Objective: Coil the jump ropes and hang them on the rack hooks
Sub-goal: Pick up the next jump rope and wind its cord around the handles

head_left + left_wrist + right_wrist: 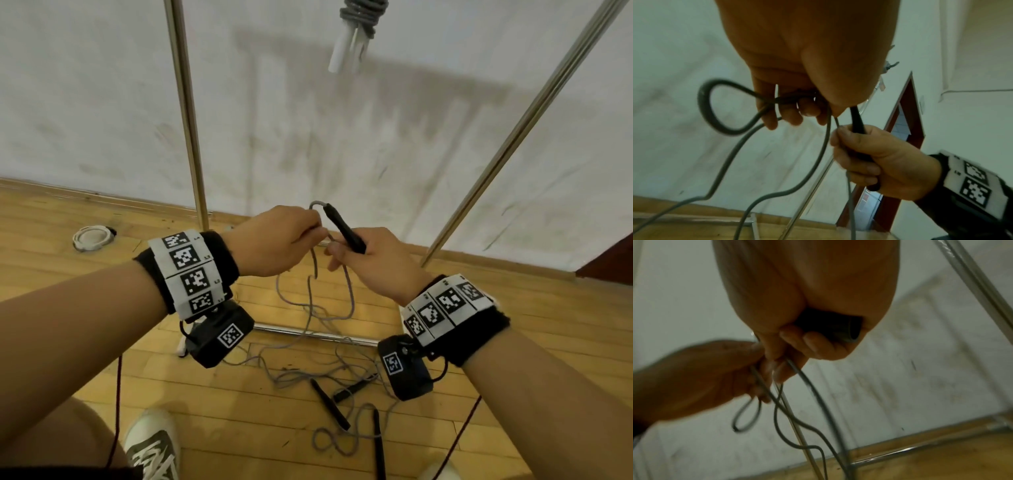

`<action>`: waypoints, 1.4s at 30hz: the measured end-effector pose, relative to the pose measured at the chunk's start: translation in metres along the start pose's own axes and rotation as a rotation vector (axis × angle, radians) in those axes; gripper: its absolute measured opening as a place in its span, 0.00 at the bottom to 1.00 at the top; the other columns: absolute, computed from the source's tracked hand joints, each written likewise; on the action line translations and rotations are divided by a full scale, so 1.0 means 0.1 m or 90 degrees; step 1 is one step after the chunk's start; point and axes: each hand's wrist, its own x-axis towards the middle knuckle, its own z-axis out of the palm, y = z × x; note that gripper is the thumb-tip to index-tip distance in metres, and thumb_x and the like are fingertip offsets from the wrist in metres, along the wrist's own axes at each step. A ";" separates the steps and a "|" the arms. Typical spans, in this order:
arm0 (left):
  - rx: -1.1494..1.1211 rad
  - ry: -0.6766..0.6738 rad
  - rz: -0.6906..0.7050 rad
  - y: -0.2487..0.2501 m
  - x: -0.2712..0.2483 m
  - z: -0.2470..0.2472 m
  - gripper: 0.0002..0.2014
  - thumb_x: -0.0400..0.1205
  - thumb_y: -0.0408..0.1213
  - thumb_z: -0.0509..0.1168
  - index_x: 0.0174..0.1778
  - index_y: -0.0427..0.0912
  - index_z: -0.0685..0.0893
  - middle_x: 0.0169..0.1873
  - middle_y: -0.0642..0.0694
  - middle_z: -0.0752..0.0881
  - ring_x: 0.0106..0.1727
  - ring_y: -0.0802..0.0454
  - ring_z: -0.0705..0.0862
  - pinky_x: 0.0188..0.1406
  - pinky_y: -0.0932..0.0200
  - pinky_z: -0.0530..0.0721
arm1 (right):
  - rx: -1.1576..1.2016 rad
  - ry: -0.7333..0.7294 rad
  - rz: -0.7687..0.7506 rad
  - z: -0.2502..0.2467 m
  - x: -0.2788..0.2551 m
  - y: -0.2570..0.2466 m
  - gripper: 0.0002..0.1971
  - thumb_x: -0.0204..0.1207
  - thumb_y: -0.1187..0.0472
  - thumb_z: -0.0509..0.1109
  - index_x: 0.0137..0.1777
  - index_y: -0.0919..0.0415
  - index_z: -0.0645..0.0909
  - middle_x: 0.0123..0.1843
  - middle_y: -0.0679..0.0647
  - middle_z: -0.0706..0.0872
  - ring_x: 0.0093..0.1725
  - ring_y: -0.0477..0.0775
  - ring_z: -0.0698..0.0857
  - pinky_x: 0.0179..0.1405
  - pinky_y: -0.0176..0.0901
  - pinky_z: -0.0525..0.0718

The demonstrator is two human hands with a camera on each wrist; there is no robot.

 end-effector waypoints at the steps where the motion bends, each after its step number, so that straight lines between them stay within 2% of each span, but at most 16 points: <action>1: -0.012 0.007 -0.006 -0.02 -0.01 -0.01 0.15 0.91 0.45 0.54 0.39 0.46 0.76 0.31 0.51 0.79 0.31 0.57 0.76 0.28 0.66 0.69 | 0.006 0.010 0.010 -0.02 0.01 -0.01 0.12 0.81 0.53 0.70 0.36 0.48 0.88 0.33 0.43 0.90 0.28 0.43 0.83 0.32 0.42 0.78; 5: -0.035 -0.048 -0.072 -0.23 -0.12 -0.08 0.08 0.86 0.36 0.60 0.54 0.46 0.84 0.42 0.53 0.85 0.43 0.52 0.83 0.39 0.63 0.78 | -0.019 0.108 0.026 -0.25 0.06 0.00 0.10 0.78 0.50 0.72 0.41 0.53 0.89 0.37 0.56 0.90 0.29 0.52 0.85 0.33 0.43 0.82; 9: -0.027 -0.082 -0.098 -0.38 -0.15 -0.12 0.24 0.74 0.21 0.59 0.63 0.44 0.84 0.56 0.51 0.86 0.57 0.54 0.83 0.57 0.59 0.81 | -0.072 0.168 -0.013 -0.39 0.09 0.03 0.12 0.77 0.51 0.74 0.37 0.58 0.88 0.31 0.56 0.87 0.27 0.46 0.80 0.32 0.42 0.77; 11: -0.002 -0.061 -0.123 -0.47 -0.13 -0.11 0.22 0.77 0.21 0.58 0.63 0.43 0.84 0.57 0.49 0.86 0.56 0.53 0.82 0.55 0.60 0.78 | -0.068 0.204 -0.016 -0.43 0.11 0.03 0.13 0.76 0.51 0.74 0.36 0.59 0.87 0.28 0.56 0.85 0.26 0.47 0.77 0.30 0.43 0.76; 13: 0.006 -0.035 -0.173 -0.61 -0.13 -0.11 0.16 0.84 0.25 0.57 0.62 0.43 0.85 0.55 0.47 0.88 0.51 0.53 0.84 0.49 0.62 0.78 | -0.043 0.251 -0.006 -0.51 0.14 0.06 0.10 0.75 0.52 0.76 0.35 0.55 0.88 0.26 0.48 0.83 0.25 0.43 0.75 0.29 0.40 0.75; 17: -0.021 -0.054 -0.252 -0.82 -0.23 -0.15 0.12 0.89 0.32 0.55 0.54 0.47 0.85 0.41 0.53 0.88 0.33 0.58 0.88 0.28 0.69 0.78 | 0.050 0.347 0.052 -0.77 0.14 0.22 0.08 0.72 0.53 0.76 0.35 0.55 0.89 0.27 0.46 0.85 0.24 0.39 0.76 0.27 0.35 0.75; 20: -0.070 -0.078 -0.246 -0.80 -0.27 -0.13 0.08 0.89 0.37 0.58 0.51 0.50 0.82 0.37 0.53 0.90 0.31 0.61 0.89 0.30 0.66 0.80 | 0.019 0.323 0.100 -0.82 0.09 0.38 0.10 0.71 0.53 0.76 0.36 0.60 0.88 0.29 0.56 0.85 0.29 0.46 0.79 0.33 0.42 0.76; 22: -0.123 -0.093 -0.230 -0.70 -0.25 -0.11 0.06 0.89 0.39 0.59 0.50 0.51 0.80 0.38 0.54 0.91 0.33 0.61 0.89 0.35 0.60 0.83 | -0.009 0.282 0.115 -0.73 0.07 0.41 0.03 0.71 0.56 0.77 0.42 0.53 0.90 0.37 0.46 0.88 0.39 0.48 0.86 0.41 0.45 0.83; 24: -0.131 -0.103 -0.189 -0.55 -0.20 -0.10 0.08 0.89 0.40 0.59 0.47 0.53 0.81 0.39 0.55 0.91 0.36 0.64 0.89 0.37 0.63 0.81 | -0.010 0.216 0.088 -0.60 0.04 0.33 0.11 0.70 0.59 0.78 0.49 0.43 0.89 0.49 0.39 0.88 0.51 0.47 0.87 0.55 0.50 0.86; 26: -0.137 -0.091 -0.149 -0.38 -0.13 -0.09 0.10 0.89 0.41 0.59 0.46 0.53 0.84 0.39 0.56 0.88 0.36 0.65 0.88 0.33 0.69 0.80 | 0.028 0.159 0.053 -0.45 0.03 0.23 0.14 0.69 0.56 0.80 0.50 0.35 0.85 0.54 0.35 0.87 0.53 0.41 0.85 0.59 0.44 0.83; 29: -0.146 -0.068 -0.105 -0.11 -0.02 -0.09 0.10 0.89 0.42 0.59 0.48 0.49 0.86 0.35 0.54 0.87 0.35 0.63 0.87 0.32 0.74 0.80 | 0.020 0.072 -0.009 -0.24 0.00 0.07 0.13 0.73 0.50 0.78 0.56 0.36 0.83 0.46 0.27 0.85 0.44 0.29 0.82 0.45 0.24 0.74; 31: -0.148 -0.009 -0.064 0.03 0.03 -0.09 0.11 0.89 0.42 0.60 0.44 0.52 0.85 0.28 0.56 0.86 0.31 0.63 0.85 0.31 0.74 0.78 | 0.001 0.053 -0.032 -0.14 -0.01 0.00 0.03 0.78 0.51 0.73 0.50 0.43 0.85 0.31 0.34 0.83 0.29 0.33 0.78 0.33 0.27 0.70; 34: -0.182 0.058 -0.061 0.04 0.05 -0.12 0.08 0.86 0.45 0.65 0.42 0.52 0.82 0.27 0.55 0.85 0.27 0.63 0.84 0.28 0.69 0.80 | 0.010 0.093 -0.032 -0.16 0.02 -0.04 0.10 0.81 0.50 0.69 0.41 0.53 0.86 0.27 0.45 0.81 0.22 0.39 0.74 0.28 0.34 0.72; 37: -0.163 -0.049 -0.087 -0.18 -0.04 -0.07 0.07 0.85 0.46 0.67 0.44 0.49 0.82 0.33 0.50 0.85 0.29 0.62 0.83 0.34 0.59 0.84 | 0.072 0.198 -0.019 -0.32 0.07 -0.03 0.08 0.81 0.53 0.70 0.40 0.48 0.86 0.28 0.43 0.81 0.23 0.37 0.75 0.24 0.29 0.73; 39: -0.125 -0.155 -0.120 -0.40 -0.14 0.01 0.07 0.86 0.44 0.65 0.43 0.49 0.81 0.35 0.50 0.88 0.36 0.58 0.87 0.41 0.55 0.87 | 0.100 0.286 -0.020 -0.47 0.10 0.00 0.09 0.81 0.55 0.70 0.38 0.45 0.85 0.30 0.43 0.82 0.26 0.40 0.77 0.28 0.34 0.76; 42: -0.074 -0.282 -0.174 -0.72 -0.29 0.16 0.07 0.85 0.38 0.64 0.41 0.49 0.81 0.38 0.52 0.89 0.41 0.60 0.86 0.49 0.58 0.83 | 0.147 0.409 0.006 -0.71 0.13 0.06 0.10 0.79 0.53 0.70 0.37 0.44 0.85 0.28 0.43 0.81 0.26 0.42 0.76 0.27 0.38 0.75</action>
